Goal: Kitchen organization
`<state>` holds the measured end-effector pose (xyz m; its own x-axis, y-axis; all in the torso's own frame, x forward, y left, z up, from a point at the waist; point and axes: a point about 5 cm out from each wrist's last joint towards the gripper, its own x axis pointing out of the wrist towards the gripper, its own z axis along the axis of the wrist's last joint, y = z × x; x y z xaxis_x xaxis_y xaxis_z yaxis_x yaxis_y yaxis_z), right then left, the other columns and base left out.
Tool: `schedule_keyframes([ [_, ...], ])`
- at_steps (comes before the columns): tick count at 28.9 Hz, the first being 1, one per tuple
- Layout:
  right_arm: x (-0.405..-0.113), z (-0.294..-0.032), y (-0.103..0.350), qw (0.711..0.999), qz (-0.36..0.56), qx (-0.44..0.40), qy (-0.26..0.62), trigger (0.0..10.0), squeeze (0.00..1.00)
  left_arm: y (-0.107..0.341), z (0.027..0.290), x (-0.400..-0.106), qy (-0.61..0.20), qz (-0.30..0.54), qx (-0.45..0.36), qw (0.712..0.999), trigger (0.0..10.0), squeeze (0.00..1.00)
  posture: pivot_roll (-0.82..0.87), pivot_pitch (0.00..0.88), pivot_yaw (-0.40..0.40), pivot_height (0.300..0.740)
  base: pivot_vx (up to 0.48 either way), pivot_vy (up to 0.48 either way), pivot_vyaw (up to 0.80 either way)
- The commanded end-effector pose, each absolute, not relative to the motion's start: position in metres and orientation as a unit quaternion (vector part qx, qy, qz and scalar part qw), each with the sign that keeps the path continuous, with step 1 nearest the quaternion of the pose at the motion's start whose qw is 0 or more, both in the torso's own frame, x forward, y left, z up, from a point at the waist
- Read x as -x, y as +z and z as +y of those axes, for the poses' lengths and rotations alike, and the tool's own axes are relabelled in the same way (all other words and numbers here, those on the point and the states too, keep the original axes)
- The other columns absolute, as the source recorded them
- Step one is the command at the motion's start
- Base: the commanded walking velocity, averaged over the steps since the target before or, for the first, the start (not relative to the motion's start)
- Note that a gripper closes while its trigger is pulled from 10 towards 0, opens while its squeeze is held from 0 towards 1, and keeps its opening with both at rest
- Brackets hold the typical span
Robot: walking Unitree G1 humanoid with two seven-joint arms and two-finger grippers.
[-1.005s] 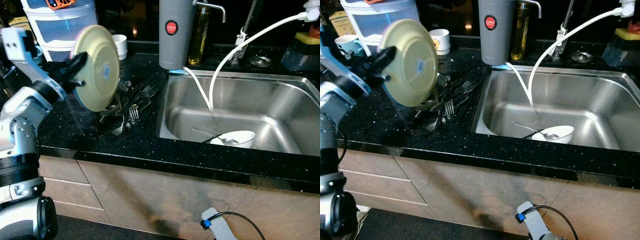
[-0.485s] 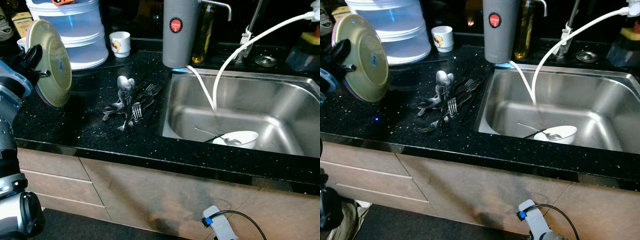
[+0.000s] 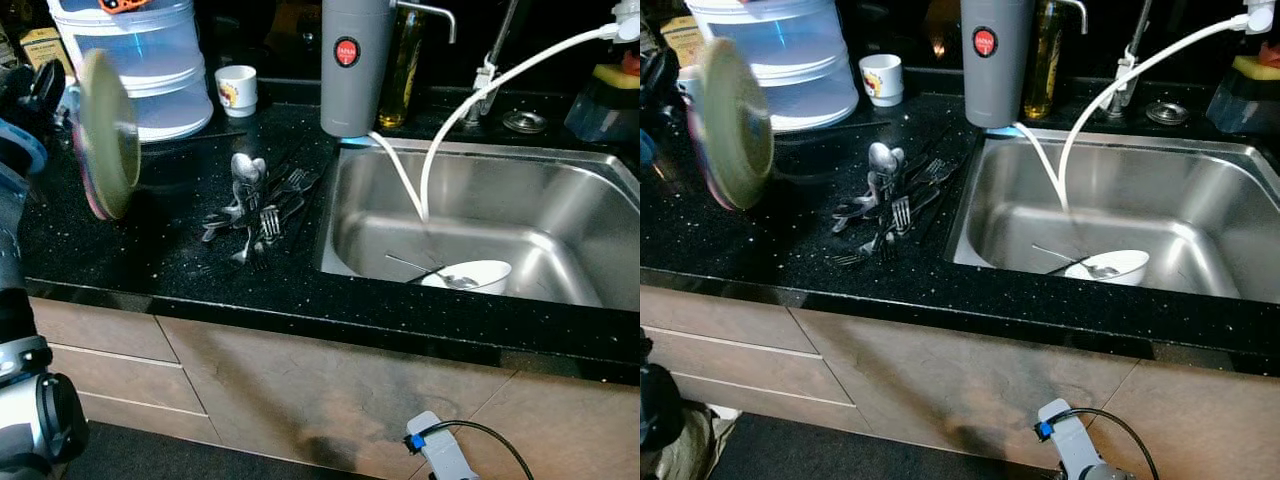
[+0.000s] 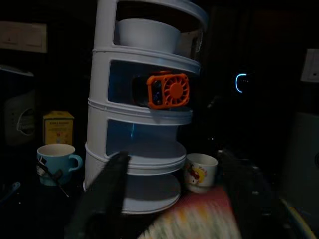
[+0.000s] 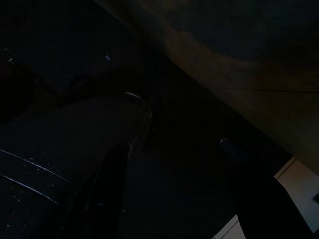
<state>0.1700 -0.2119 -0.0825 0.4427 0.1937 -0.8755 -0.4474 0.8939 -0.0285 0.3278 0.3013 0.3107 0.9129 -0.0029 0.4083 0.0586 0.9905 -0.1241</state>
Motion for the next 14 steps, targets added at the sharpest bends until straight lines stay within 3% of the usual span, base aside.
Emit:
schedule_keyframes([
  [1, -0.1695, -0.2117, -0.0828, 0.839, 0.492, 0.130, 0.191, 10.0, 0.00, 0.3057, 0.3024, -0.3294, -0.012, -0.199, 0.061, 0.978, 10.0, 1.00, -0.01, 0.000, 0.005, 0.740, 0.000, 0.000, 0.00],
  [14, -0.1695, -0.2117, -0.0828, 0.839, 0.492, 0.132, 0.192, 10.0, 0.00, 0.3056, 0.2999, -0.3323, -0.005, -0.195, 0.025, 0.980, 10.0, 1.00, -0.01, 0.000, 0.005, 0.740, 0.000, 0.000, 0.00],
])
